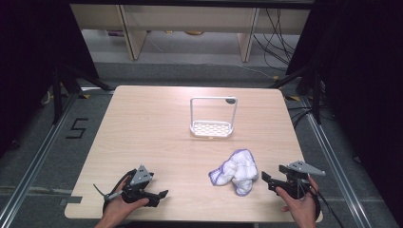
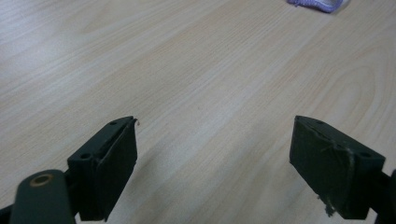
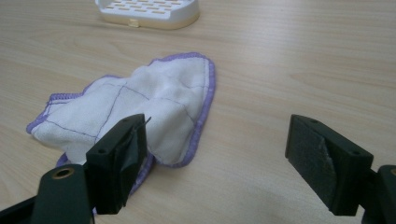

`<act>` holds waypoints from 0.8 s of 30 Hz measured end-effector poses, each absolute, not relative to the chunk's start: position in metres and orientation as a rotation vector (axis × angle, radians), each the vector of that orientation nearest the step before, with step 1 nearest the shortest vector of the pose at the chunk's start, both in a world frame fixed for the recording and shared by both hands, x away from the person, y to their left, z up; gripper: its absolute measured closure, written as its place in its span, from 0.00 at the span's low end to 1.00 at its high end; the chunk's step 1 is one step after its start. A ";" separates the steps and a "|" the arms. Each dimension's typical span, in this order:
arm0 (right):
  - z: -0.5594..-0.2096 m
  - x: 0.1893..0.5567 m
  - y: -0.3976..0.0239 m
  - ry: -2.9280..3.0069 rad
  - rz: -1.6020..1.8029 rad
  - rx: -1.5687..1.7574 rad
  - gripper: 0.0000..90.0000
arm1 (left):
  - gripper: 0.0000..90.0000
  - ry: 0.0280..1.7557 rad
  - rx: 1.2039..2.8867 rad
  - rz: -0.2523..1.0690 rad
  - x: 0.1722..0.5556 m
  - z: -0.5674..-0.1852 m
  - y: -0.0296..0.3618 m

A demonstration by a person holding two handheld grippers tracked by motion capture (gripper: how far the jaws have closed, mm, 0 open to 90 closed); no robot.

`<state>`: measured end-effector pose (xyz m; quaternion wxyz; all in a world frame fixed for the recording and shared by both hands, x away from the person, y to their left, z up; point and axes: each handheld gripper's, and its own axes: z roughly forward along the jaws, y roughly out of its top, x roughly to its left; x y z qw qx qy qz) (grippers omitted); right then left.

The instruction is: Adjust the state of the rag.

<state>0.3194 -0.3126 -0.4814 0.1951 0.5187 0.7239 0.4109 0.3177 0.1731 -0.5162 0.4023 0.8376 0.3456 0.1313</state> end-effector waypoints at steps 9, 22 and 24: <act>-0.483 0.321 -0.312 2.057 1.158 1.468 0.24 | 0.16 0.877 2.107 0.297 0.319 -0.516 0.170; -0.480 0.318 -0.310 2.025 1.183 1.502 0.28 | 0.17 0.821 2.071 0.215 0.321 -0.515 0.130; -0.481 0.318 -0.310 2.023 1.190 1.496 0.28 | 0.17 0.811 2.067 0.204 0.321 -0.516 0.122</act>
